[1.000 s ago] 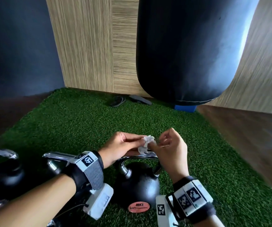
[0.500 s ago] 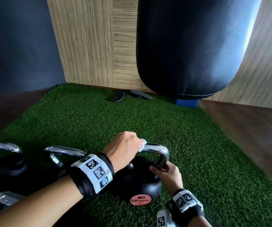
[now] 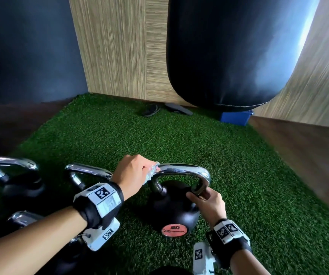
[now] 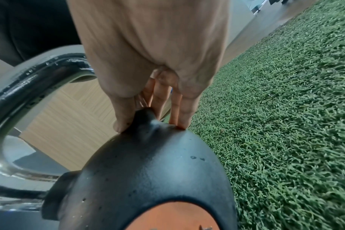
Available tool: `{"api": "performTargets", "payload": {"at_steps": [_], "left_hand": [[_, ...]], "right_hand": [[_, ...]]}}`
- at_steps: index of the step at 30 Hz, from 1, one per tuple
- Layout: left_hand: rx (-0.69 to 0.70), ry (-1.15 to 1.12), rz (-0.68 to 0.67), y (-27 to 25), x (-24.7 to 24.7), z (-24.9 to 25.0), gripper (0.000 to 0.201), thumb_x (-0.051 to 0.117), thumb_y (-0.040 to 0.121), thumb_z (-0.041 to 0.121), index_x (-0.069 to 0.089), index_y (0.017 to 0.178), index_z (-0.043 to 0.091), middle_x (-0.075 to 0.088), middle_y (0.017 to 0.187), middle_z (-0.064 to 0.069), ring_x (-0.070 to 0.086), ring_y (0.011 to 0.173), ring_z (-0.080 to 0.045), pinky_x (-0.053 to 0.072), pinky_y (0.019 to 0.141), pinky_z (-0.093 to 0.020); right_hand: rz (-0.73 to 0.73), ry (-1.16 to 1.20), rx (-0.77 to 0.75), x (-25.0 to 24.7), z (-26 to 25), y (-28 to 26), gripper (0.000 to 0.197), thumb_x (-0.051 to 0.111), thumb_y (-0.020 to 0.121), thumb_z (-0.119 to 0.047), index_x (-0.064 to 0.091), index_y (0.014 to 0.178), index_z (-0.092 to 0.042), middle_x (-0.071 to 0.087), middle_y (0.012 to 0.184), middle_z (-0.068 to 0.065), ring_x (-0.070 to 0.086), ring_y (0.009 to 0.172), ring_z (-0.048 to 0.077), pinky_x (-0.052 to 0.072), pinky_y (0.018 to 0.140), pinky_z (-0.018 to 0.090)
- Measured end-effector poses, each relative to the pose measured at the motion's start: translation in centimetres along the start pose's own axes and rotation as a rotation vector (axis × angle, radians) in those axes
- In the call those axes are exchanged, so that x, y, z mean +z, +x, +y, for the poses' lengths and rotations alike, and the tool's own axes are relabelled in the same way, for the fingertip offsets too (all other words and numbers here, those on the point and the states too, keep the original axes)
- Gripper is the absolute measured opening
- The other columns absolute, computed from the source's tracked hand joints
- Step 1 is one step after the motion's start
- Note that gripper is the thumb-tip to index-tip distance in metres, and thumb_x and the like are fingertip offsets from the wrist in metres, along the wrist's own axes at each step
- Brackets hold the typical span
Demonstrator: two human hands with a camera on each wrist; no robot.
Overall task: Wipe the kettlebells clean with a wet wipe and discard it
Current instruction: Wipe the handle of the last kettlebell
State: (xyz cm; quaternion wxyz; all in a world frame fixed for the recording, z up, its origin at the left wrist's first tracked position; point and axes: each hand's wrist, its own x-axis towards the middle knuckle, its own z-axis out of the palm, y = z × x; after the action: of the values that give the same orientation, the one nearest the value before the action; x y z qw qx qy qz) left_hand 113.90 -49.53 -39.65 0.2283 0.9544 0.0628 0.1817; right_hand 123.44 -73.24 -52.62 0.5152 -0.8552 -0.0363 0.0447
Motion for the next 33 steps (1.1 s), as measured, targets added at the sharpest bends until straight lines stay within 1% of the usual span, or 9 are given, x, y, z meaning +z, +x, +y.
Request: {"api": "performTargets", "payload": {"at_steps": [2,5,9,14,16,20,25,28,33], "left_hand": [[-0.045,-0.059,0.037,-0.2,1.0,-1.0,0.028,0.064,0.092,0.005,0.078,0.111,0.021,0.080,0.093,0.000,0.060,0.052,0.004,0.045,0.048,-0.008],[-0.133,-0.174,0.026,-0.3,2.3,-2.9,0.023,0.068,0.092,0.007,0.078,0.111,0.014,0.079,0.100,-0.002,0.058,0.057,0.008,0.036,0.048,0.000],[-0.195,-0.265,0.088,-1.3,4.3,-4.5,0.021,0.073,0.090,0.015,0.079,0.108,0.021,0.079,0.091,0.009,0.063,0.057,0.009,0.043,0.048,-0.005],[-0.375,-0.482,0.015,-2.1,6.7,-5.2,0.018,0.075,0.089,0.009,0.080,0.103,0.017,0.080,0.093,0.000,0.076,0.081,-0.018,0.064,0.075,-0.041],[-0.373,-0.413,-0.036,-2.5,7.6,-5.1,0.011,0.077,0.087,0.014,0.082,0.094,0.021,0.080,0.087,0.003,0.076,0.080,-0.019,0.063,0.073,-0.036],[-0.352,-0.356,-0.062,-3.1,8.0,-5.0,0.016,0.079,0.080,0.040,0.083,0.084,0.025,0.078,0.077,0.011,0.072,0.069,-0.009,0.058,0.063,-0.027],[-0.337,-0.306,-0.033,-3.4,7.9,-4.6,0.050,0.073,0.077,0.066,0.077,0.064,0.018,0.071,0.057,0.010,0.060,0.049,-0.001,0.040,0.046,-0.020],[-0.308,-0.249,-0.026,-2.5,8.4,-4.7,0.055,0.070,0.082,0.063,0.071,0.062,0.012,0.069,0.055,0.004,0.061,0.050,-0.008,0.040,0.048,-0.022],[-0.325,-0.238,-0.047,1.3,9.3,-3.3,0.052,0.073,0.083,0.056,0.071,0.067,0.007,0.064,0.056,-0.003,0.049,0.051,-0.013,0.028,0.043,-0.019]], "right_hand": [[0.001,0.000,-0.002,0.0,-0.1,0.0,0.029,0.085,0.065,-0.048,0.072,0.085,-0.031,0.075,0.082,-0.016,0.070,0.078,0.004,0.056,0.073,0.028],[0.007,-0.009,0.011,-0.1,-0.3,0.0,0.028,0.085,0.065,-0.047,0.072,0.084,-0.032,0.074,0.080,-0.018,0.069,0.077,0.002,0.053,0.068,0.024],[-0.020,-0.044,0.023,-0.2,-0.1,1.0,0.036,0.086,0.057,-0.053,0.071,0.085,-0.036,0.074,0.079,-0.017,0.069,0.075,0.003,0.053,0.066,0.025],[-0.108,-0.022,-0.007,-0.6,-0.6,2.0,0.057,0.091,0.061,-0.034,0.067,0.112,-0.036,0.074,0.094,-0.010,0.070,0.083,0.009,0.059,0.072,0.031],[-0.159,0.020,-0.022,-0.6,-1.0,2.0,0.064,0.090,0.066,-0.021,0.062,0.121,-0.034,0.073,0.104,-0.005,0.069,0.086,0.009,0.058,0.077,0.031],[-0.177,0.128,-0.033,-0.6,-1.2,1.9,0.045,0.086,0.069,-0.005,0.067,0.107,-0.019,0.074,0.102,0.013,0.065,0.065,0.007,0.047,0.050,0.008],[-0.162,0.101,-0.063,-0.8,-1.8,0.9,0.054,0.086,0.069,-0.006,0.066,0.118,-0.010,0.073,0.103,0.011,0.068,0.094,0.027,0.054,0.086,0.035],[-0.167,0.098,-0.082,-1.6,-1.3,0.0,0.047,0.088,0.061,0.002,0.070,0.103,-0.003,0.073,0.095,0.017,0.067,0.091,0.035,0.056,0.082,0.039],[-0.251,-0.188,-0.251,-4.3,0.0,-2.5,0.031,0.077,0.070,0.007,0.075,0.095,-0.011,0.072,0.097,-0.002,0.064,0.088,0.000,0.055,0.085,0.024]]}}
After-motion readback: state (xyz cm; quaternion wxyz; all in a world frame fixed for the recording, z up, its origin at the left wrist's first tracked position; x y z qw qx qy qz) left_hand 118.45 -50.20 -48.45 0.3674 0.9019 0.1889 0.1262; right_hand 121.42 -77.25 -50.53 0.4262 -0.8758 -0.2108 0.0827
